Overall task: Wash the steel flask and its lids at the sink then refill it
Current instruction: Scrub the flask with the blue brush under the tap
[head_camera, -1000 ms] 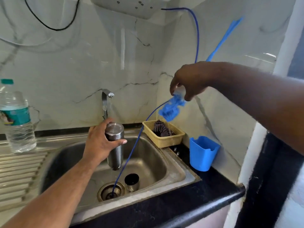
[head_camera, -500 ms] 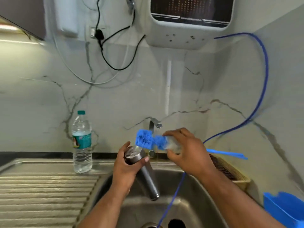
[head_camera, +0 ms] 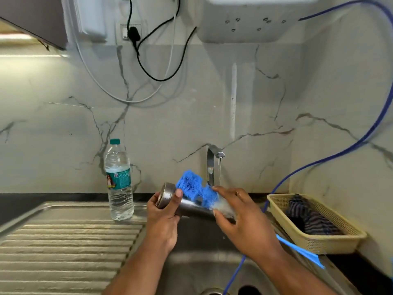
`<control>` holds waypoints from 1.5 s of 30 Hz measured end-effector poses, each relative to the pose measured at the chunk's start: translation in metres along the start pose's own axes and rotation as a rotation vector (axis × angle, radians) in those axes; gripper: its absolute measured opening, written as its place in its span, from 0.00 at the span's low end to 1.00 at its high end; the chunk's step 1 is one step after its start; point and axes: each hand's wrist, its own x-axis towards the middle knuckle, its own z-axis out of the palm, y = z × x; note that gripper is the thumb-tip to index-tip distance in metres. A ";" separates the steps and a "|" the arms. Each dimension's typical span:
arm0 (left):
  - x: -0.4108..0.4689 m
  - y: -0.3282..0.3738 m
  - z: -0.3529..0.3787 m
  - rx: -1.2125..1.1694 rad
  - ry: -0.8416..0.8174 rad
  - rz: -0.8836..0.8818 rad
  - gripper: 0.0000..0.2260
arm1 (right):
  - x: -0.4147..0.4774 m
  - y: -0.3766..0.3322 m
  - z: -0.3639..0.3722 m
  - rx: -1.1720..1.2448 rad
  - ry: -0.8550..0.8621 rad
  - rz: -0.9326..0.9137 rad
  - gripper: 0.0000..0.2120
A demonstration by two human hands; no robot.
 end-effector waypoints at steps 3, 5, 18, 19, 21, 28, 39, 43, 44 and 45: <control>-0.002 0.003 0.003 -0.025 0.061 0.053 0.35 | -0.003 0.006 0.002 0.000 -0.060 0.108 0.26; -0.004 0.005 0.006 -0.049 0.084 0.066 0.37 | -0.003 0.010 0.001 -0.004 -0.065 0.195 0.26; -0.019 0.007 0.025 -0.203 0.168 -0.131 0.32 | 0.010 -0.005 0.017 0.453 -0.026 0.400 0.22; -0.021 0.008 0.026 -0.187 0.131 -0.161 0.33 | 0.010 -0.006 0.016 0.473 -0.011 0.404 0.21; -0.023 0.009 0.025 -0.131 0.062 -0.222 0.31 | 0.011 -0.005 0.012 0.507 0.012 0.400 0.18; -0.023 0.021 0.007 0.212 -0.277 -0.474 0.33 | 0.006 0.011 0.011 0.571 0.154 0.326 0.19; -0.045 0.018 0.012 0.363 -0.619 -0.538 0.33 | -0.009 0.001 -0.011 0.591 -0.103 0.117 0.21; -0.040 0.023 0.007 0.315 -0.603 -0.537 0.33 | -0.009 -0.004 -0.015 0.560 -0.125 0.034 0.21; -0.040 0.023 0.005 0.317 -0.620 -0.541 0.33 | -0.009 -0.004 -0.016 0.541 -0.130 0.015 0.21; -0.042 0.024 0.004 0.321 -0.635 -0.548 0.34 | -0.009 -0.004 -0.019 0.513 -0.134 -0.008 0.21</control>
